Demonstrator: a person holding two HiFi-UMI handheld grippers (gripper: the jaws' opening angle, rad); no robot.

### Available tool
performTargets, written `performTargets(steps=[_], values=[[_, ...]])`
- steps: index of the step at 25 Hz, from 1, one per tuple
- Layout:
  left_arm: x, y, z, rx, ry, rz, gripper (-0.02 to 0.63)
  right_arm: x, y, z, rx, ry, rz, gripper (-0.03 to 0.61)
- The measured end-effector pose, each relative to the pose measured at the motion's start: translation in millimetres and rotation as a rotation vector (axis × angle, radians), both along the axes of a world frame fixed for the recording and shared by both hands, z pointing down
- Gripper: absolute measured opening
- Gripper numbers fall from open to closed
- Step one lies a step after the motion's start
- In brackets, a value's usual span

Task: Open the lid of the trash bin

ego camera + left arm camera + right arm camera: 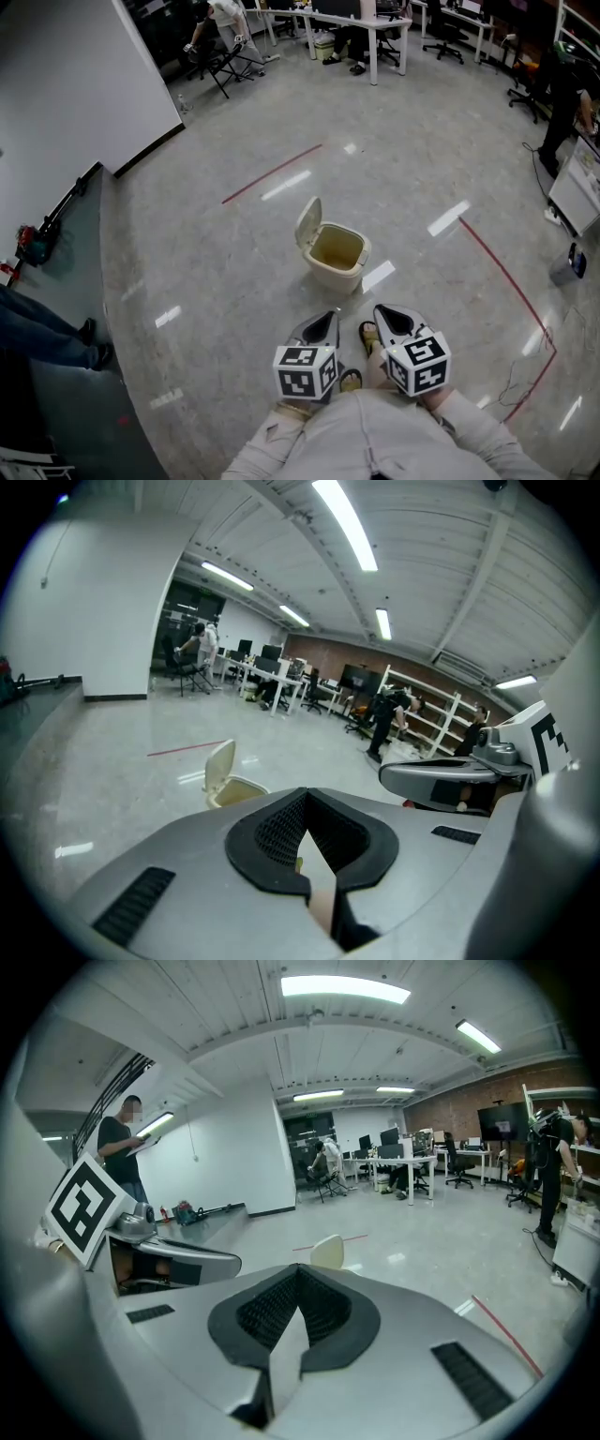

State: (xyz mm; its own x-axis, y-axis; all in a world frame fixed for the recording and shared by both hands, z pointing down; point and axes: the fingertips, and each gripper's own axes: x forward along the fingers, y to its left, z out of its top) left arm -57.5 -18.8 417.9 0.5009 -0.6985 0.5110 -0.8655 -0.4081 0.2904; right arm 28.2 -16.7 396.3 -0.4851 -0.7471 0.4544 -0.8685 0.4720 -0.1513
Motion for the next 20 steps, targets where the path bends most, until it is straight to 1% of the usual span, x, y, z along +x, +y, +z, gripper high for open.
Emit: performTargets(steps=[8,15,20], values=[[1.4,-0.2,0.0,0.003,0.005,0.000,0.003,-1.9,2.5,-0.2,0.016,-0.010,-0.009,-0.002],[-2.4,-8.4,-3.8,0.006,0.007,-0.001,0.003,-5.7,-1.9,-2.8,0.019,0.001,-0.012,-0.002],[2.0,-12.1,-3.5,0.008,0.009,-0.005,0.003,-3.8,-4.1,-2.6,0.027,0.014,-0.027,-0.002]])
